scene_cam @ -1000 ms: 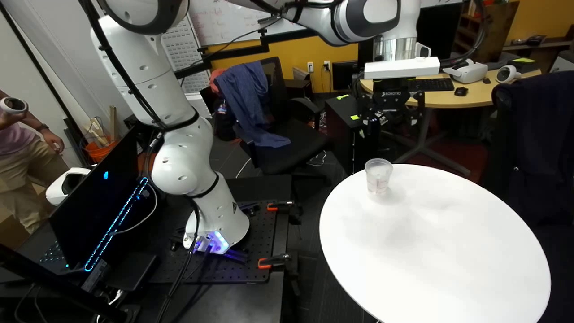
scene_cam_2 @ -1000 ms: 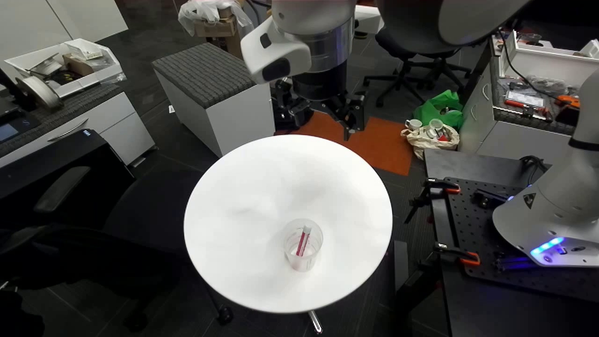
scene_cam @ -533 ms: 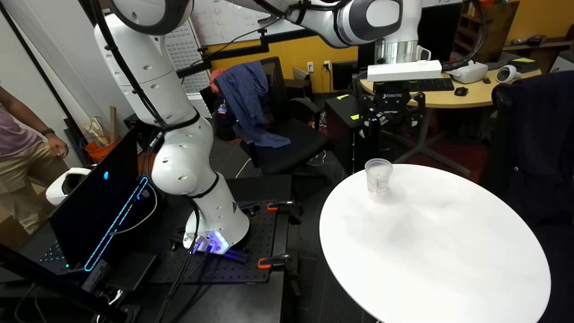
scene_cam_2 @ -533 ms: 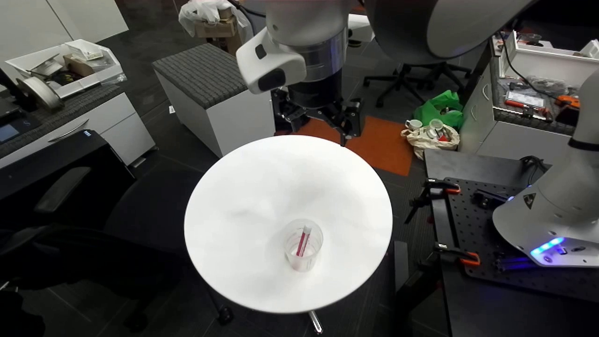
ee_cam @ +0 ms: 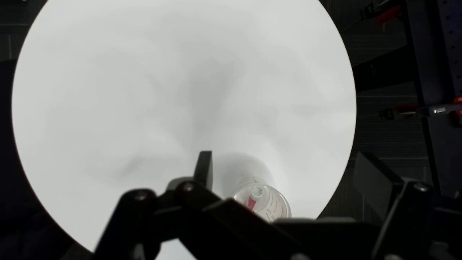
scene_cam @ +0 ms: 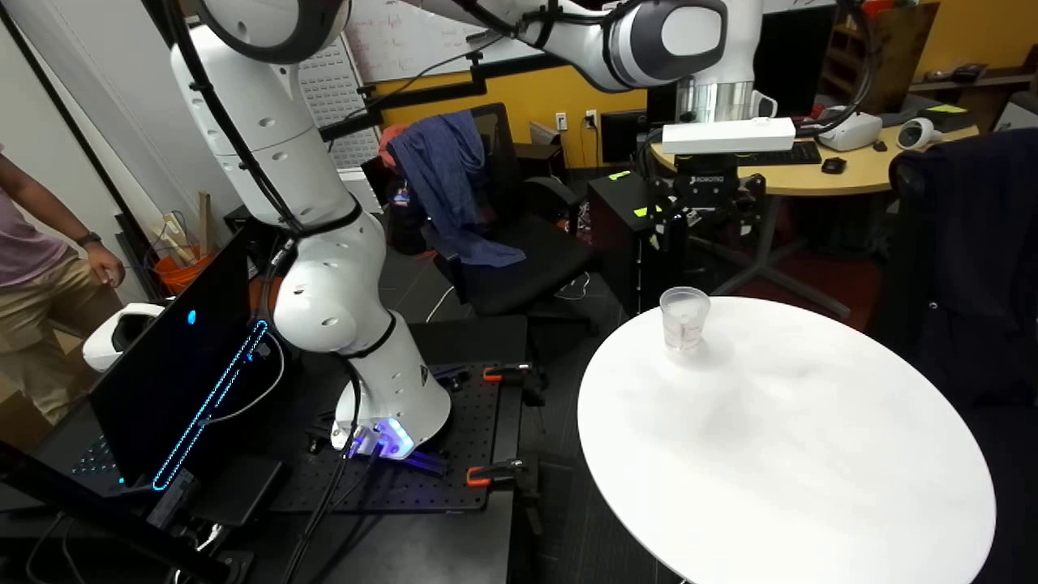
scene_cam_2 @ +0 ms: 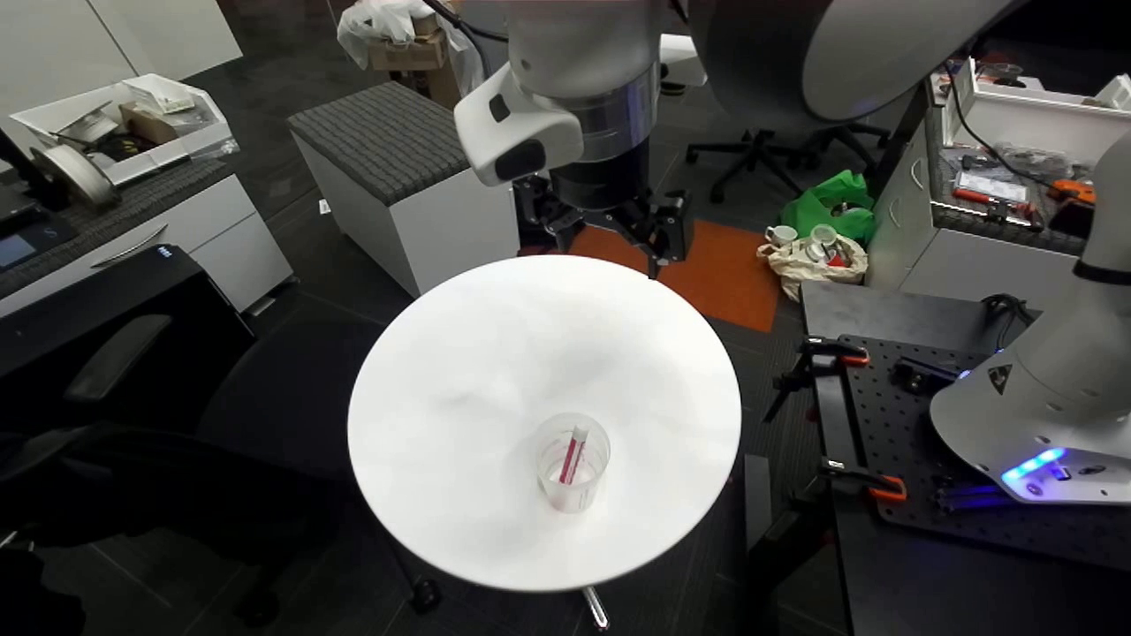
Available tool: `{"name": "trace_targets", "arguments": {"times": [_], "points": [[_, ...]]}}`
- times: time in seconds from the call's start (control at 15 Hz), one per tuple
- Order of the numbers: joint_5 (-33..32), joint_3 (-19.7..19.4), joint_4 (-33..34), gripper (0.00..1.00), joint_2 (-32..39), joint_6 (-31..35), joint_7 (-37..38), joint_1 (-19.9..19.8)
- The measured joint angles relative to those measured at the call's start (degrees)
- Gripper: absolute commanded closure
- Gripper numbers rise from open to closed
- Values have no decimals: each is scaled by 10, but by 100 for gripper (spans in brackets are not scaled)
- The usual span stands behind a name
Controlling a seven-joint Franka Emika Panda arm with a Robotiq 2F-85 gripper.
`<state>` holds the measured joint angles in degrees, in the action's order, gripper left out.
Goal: Take the marker out of the cup and put it on the table
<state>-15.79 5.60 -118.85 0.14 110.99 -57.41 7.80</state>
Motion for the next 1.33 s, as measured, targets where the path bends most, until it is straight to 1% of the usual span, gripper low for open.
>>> {"name": "trace_targets", "arguments": {"times": [0.27,0.4,0.73,0.93,1.27,1.33], "points": [[-1,0,-13,0,1,12,-15,1],[-6,4,-17,0,4,30,-25,3],[-45,21,-34,0,24,131,-30,4],[-48,29,-39,0,42,171,-30,5],[-48,39,-40,0,62,181,-26,14],[-48,41,-40,2,64,181,-19,17]]}}
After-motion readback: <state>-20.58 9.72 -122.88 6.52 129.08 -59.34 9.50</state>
